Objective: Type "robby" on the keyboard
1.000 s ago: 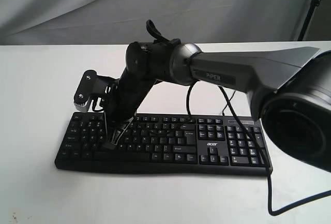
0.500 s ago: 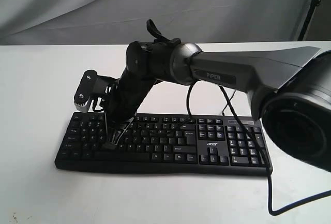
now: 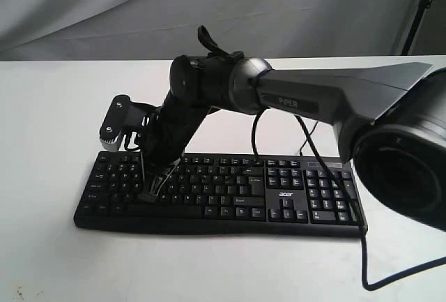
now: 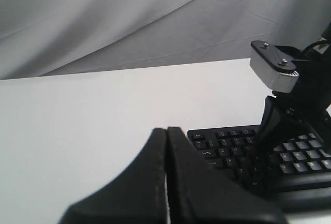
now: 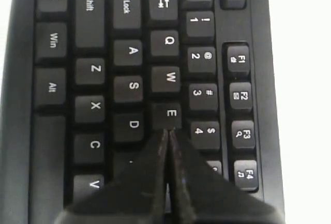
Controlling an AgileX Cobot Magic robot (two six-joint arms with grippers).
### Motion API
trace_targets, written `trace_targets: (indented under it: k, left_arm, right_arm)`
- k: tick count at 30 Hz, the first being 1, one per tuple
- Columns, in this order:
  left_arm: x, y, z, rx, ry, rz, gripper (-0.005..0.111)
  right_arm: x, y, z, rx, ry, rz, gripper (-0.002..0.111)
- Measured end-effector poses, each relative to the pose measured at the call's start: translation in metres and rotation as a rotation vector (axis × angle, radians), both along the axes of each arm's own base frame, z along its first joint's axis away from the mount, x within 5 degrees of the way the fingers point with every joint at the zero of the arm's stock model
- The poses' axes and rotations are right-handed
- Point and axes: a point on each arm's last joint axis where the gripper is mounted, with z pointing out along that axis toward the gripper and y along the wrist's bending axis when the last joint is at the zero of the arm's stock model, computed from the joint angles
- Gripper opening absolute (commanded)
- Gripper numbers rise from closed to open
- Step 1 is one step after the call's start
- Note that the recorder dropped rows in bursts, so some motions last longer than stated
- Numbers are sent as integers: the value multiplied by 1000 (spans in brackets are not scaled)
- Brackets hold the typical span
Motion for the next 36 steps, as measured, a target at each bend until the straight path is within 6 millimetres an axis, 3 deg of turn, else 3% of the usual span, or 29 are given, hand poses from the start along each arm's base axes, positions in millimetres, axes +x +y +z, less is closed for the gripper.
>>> trace_targets:
  k: [9, 12, 24, 30, 33, 36]
  left_arm:
    - [0, 0, 0, 0, 0, 0, 0]
    - [0, 0, 0, 0, 0, 0, 0]
    - [0, 0, 0, 0, 0, 0, 0]
    - [0, 0, 0, 0, 0, 0, 0]
    - [0, 0, 0, 0, 0, 0, 0]
    - [0, 0, 0, 0, 0, 0, 0]
  right_arm:
    - [-2, -4, 36, 17, -58, 6, 0]
    - [-3, -7, 40, -9, -55, -1, 0]
    - [-2, -38, 13, -82, 4, -72, 0]
    - [-8, -59, 33, -51, -44, -112, 0]
    - [-8, -79, 24, -70, -18, -146, 0]
    - [-11, -85, 16, -73, -7, -140, 0]
